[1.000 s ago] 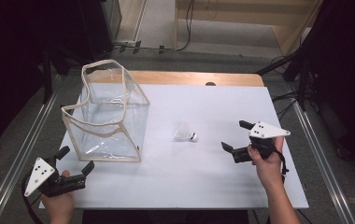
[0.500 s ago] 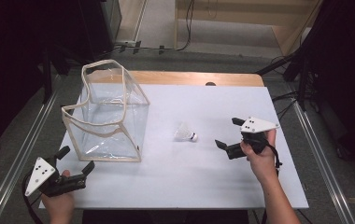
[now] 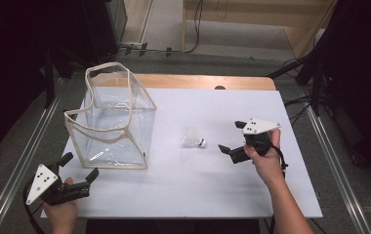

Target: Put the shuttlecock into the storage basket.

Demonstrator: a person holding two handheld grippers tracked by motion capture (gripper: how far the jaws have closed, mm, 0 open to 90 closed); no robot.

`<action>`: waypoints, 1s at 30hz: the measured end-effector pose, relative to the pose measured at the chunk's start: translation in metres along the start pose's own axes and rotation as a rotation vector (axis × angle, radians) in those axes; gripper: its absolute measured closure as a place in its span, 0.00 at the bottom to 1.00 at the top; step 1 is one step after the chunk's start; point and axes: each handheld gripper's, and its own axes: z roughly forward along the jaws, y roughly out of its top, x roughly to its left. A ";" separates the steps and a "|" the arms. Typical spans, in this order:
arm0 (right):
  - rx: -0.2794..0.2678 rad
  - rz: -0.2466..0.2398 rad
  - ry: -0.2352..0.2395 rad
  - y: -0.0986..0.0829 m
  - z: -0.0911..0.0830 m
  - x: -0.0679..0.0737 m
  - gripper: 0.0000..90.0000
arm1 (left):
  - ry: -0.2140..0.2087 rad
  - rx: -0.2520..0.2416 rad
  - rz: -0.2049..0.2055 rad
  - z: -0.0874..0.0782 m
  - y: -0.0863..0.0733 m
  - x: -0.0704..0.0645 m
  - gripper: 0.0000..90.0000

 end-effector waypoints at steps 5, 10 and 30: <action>0.008 -0.008 0.003 0.004 0.002 -0.001 0.00 | -0.001 0.001 -0.001 0.000 0.000 0.000 0.00; 0.023 -0.017 0.012 0.008 0.006 -0.003 0.00 | 0.000 0.000 -0.001 0.000 0.000 0.000 0.00; 0.099 -0.035 0.058 0.018 0.030 -0.003 0.00 | -0.001 0.000 -0.001 0.000 0.000 0.000 0.00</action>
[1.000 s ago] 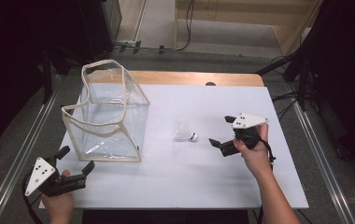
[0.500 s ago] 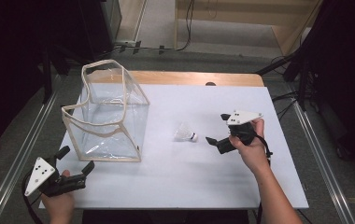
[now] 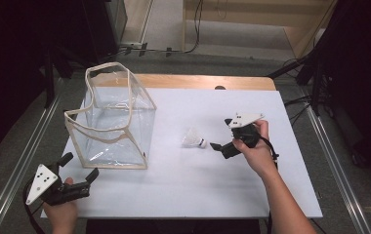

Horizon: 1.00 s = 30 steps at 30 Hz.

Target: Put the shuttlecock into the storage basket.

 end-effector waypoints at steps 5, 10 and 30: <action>0.021 -0.011 0.012 0.003 0.005 -0.001 0.00 | 0.000 0.000 0.002 0.000 0.000 0.000 0.00; 0.037 -0.018 0.023 0.005 0.010 -0.001 0.00 | 0.000 0.000 0.001 0.000 0.000 0.000 0.00; 0.111 -0.035 0.058 0.008 0.028 -0.004 0.00 | -0.001 0.000 0.000 0.000 0.000 0.000 0.00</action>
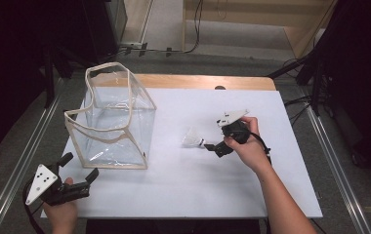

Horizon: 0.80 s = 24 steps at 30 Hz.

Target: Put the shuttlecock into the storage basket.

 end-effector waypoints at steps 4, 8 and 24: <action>0.018 -0.004 0.002 0.000 0.002 -0.001 0.00 | 0.000 -0.001 -0.001 0.000 0.000 0.000 0.00; 0.029 -0.003 0.005 0.001 0.005 -0.003 0.00 | 0.000 0.000 0.000 0.000 0.000 0.000 0.00; 0.098 -0.019 0.026 0.008 0.021 -0.005 0.00 | 0.000 -0.001 -0.001 0.000 0.000 0.000 0.00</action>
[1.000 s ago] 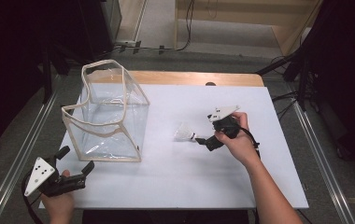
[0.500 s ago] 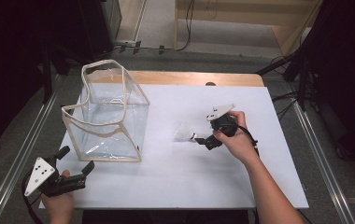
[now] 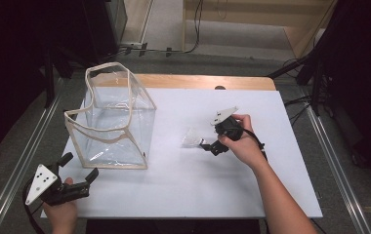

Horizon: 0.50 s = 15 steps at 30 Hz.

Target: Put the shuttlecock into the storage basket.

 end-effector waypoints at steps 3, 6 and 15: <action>0.019 0.002 0.002 0.000 0.004 0.000 0.02 | 0.001 0.000 0.001 0.000 0.000 0.000 0.00; 0.019 -0.002 0.016 -0.001 0.006 -0.001 0.02 | 0.001 0.001 0.002 0.000 0.000 0.000 0.00; 0.060 -0.002 0.027 -0.002 0.012 -0.002 0.05 | 0.002 0.001 0.003 0.000 0.000 0.000 0.00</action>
